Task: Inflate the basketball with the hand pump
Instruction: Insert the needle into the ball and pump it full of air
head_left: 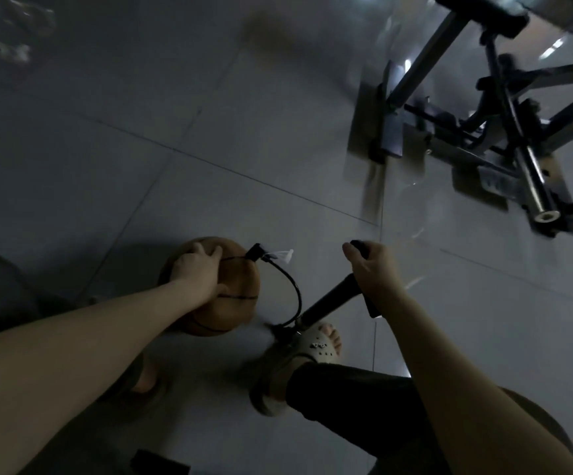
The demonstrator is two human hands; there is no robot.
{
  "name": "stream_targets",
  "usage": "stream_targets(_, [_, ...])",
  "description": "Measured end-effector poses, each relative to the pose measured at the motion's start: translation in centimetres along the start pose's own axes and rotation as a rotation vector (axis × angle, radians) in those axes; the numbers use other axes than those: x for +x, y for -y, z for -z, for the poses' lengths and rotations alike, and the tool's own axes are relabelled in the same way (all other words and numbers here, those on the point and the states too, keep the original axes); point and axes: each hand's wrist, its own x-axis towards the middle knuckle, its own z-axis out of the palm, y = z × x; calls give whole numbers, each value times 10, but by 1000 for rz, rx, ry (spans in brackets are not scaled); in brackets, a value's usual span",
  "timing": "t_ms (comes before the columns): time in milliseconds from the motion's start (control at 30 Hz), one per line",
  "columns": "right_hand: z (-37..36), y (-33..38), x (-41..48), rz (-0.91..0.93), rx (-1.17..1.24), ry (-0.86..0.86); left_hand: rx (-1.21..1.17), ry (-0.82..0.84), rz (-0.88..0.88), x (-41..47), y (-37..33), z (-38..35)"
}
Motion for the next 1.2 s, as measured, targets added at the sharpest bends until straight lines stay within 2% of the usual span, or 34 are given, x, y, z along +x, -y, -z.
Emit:
stream_targets(67, [-20,-4,0,8,-136,27,5,-7,7,0,0,-2])
stream_targets(233, [-63,-24,-6,160,-473,54,14,-16,10,3,-2,1])
stream_targets(533, [-78,-37,-28,227,-557,85,30,9,25,-1,3,-1])
stream_targets(733, [-8,21,-43,466,-738,-171,32,41,40,2,4,0])
stream_targets(867, [26,40,-59,541,-886,-338,-11,38,12,2,-1,1])
stream_targets(1067, [-23,-1,-76,591,-924,-207,-3,-6,39,-6,-5,7])
stream_targets(1200, [-49,-24,-63,580,-889,-181,9,-19,35,-10,-4,7])
